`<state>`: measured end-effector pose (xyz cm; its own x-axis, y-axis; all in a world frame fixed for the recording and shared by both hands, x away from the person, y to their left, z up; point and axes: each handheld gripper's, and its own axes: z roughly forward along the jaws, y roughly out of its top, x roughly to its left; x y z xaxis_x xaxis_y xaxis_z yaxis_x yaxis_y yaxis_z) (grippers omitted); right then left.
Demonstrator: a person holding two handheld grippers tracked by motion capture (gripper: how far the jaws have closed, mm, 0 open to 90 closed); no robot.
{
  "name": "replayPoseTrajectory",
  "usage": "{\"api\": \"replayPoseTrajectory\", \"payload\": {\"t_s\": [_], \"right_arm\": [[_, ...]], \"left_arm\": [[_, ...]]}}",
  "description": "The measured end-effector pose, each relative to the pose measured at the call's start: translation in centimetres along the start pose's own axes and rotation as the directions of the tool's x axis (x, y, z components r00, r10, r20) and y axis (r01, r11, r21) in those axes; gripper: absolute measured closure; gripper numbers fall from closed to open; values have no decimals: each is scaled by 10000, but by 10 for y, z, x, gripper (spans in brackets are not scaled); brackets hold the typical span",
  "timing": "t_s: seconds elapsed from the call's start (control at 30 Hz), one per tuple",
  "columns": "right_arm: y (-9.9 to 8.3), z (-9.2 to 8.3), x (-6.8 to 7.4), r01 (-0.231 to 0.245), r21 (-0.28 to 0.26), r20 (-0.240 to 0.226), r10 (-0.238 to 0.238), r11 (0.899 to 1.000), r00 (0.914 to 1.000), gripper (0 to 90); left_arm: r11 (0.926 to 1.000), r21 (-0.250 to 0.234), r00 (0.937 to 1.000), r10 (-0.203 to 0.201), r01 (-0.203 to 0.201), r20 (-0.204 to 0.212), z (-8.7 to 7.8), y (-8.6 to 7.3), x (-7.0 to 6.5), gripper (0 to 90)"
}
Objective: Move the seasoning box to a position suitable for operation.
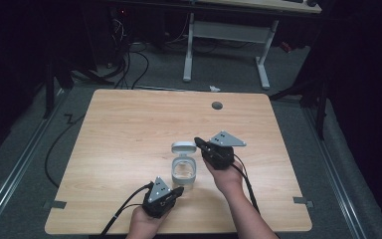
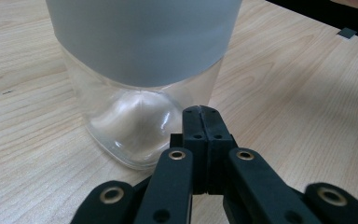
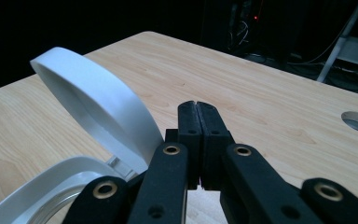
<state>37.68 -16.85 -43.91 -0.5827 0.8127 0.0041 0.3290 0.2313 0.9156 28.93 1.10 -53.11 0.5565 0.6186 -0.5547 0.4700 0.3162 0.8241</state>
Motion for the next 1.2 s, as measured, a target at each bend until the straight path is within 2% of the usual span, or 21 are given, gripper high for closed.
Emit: {"api": "replayPoseTrajectory", "payload": {"t_s": [0.37, 0.53, 0.67, 0.83, 0.9, 0.97, 1.07, 1.2], "right_arm": [[-16, -12, 12, 311, 135, -44, -310, 9994, 9995, 892], [-21, -16, 10, 258, 138, 9, -258, 9996, 9997, 890], [-25, -17, 7, 143, 166, 22, -143, 9998, 9999, 887], [-31, -21, 0, 17, 349, 157, -22, 9994, 9999, 876], [-35, -23, -4, -79, 407, 244, 70, 9991, 9997, 864], [-39, -24, -8, -240, 472, 307, 226, 9986, 9993, 849], [-46, -25, -15, -538, 584, 423, 513, 9968, 9978, 825], [-54, -26, -23, -630, 834, 561, 585, 9945, 9967, 788]], "left_arm": [[10000, 10, 10000, 38, -38, -2, 0, 0, 0, 900], [10000, -17, 10000, -46, 46, 36, 0, 0, 0, 900], [9999, -22, 9995, 151, -150, 266, -3, -1, -1, 899], [9999, 125, 9985, 9, -16, 546, -9, 2, -5, 899], [9989, 156, 9977, 432, -441, 518, -12, 1, -7, 897], [9978, 240, 9966, 612, -626, 553, -16, 0, -9, 884], [9965, 373, 9958, 733, -754, 542, -21, 1, -8, 861], [9955, 374, 9947, 853, -875, 574, -27, 8, -8, 814]]}}
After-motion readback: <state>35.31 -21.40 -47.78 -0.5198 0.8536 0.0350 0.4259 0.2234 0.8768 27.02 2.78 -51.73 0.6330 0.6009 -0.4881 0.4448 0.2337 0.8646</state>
